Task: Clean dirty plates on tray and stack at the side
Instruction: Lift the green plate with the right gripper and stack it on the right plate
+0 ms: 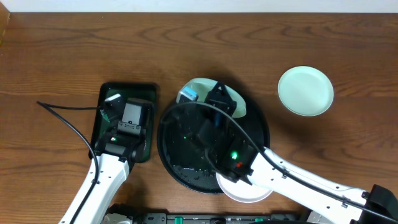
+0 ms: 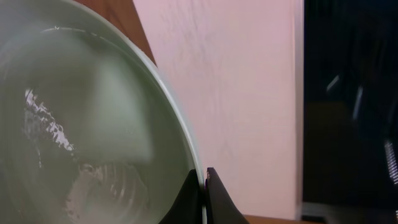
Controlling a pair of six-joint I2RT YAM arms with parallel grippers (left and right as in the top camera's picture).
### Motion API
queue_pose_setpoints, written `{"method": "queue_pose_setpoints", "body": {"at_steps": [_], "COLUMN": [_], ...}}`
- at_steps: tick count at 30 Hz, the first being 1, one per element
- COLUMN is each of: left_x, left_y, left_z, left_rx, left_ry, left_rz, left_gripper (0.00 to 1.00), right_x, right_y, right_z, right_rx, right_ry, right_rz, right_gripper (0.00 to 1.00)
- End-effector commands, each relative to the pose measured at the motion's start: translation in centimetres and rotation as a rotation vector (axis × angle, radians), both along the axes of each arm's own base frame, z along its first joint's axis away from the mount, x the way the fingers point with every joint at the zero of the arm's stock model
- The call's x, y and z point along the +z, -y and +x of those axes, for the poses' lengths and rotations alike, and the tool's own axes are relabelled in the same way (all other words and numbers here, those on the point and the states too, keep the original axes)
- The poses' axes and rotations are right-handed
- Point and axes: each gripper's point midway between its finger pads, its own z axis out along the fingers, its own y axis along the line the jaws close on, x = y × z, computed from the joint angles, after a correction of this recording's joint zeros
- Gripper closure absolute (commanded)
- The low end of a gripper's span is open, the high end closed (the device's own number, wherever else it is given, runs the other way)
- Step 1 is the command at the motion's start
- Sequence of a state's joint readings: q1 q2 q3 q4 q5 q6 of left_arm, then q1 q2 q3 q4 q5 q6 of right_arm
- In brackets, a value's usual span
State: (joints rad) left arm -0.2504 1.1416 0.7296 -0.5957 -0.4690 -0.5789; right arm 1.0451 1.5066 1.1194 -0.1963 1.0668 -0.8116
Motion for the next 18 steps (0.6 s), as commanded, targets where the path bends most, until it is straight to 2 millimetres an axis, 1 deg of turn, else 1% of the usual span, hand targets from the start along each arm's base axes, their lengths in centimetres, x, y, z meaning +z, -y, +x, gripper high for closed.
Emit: {"method": "queue_pose_setpoints", "body": {"at_steps": [1, 4, 6, 7, 8, 9, 11, 12, 15, 18], "left_x": [0.1, 0.1, 0.1, 0.1, 0.1, 0.1, 0.1, 0.1, 0.1, 0.1], "left_y": [-0.2, -0.2, -0.2, -0.2, -0.2, -0.2, -0.2, -0.2, -0.2, -0.2], "left_z": [-0.1, -0.1, -0.1, -0.1, -0.1, -0.1, -0.1, -0.1, -0.1, -0.1], "left_rx": [0.007, 0.007, 0.007, 0.007, 0.007, 0.007, 0.007, 0.007, 0.007, 0.007], "left_ry": [0.003, 0.003, 0.003, 0.004, 0.003, 0.003, 0.003, 0.003, 0.004, 0.004], "left_rz": [-0.001, -0.001, -0.001, -0.001, -0.001, -0.001, -0.001, -0.001, -0.001, -0.001], "left_gripper": [0.93, 0.93, 0.93, 0.93, 0.93, 0.93, 0.93, 0.93, 0.92, 0.93], "right_x": [1.8, 1.7, 1.2, 0.6, -0.4, -1.9, -4.4, -4.8, -4.5, -4.9], "right_y": [0.4, 0.4, 0.5, 0.4, 0.1, -0.3, -0.3, 0.0, 1.7, 2.6], "right_z": [-0.2, -0.2, 0.1, 0.3, 0.4, 0.3, 0.3, 0.6, 2.2, 3.3], "right_rx": [-0.011, -0.012, -0.018, -0.011, 0.018, 0.066, 0.134, 0.122, 0.017, -0.01], "right_ry": [0.035, 0.033, 0.019, -0.004, -0.053, -0.126, -0.261, -0.28, -0.261, -0.294], "right_rz": [-0.05, -0.044, 0.021, 0.066, 0.097, 0.098, 0.105, 0.142, 0.293, 0.389], "right_gripper": [0.99, 0.99, 0.99, 0.99, 0.99, 0.99, 0.99, 0.99, 0.99, 0.99]}}
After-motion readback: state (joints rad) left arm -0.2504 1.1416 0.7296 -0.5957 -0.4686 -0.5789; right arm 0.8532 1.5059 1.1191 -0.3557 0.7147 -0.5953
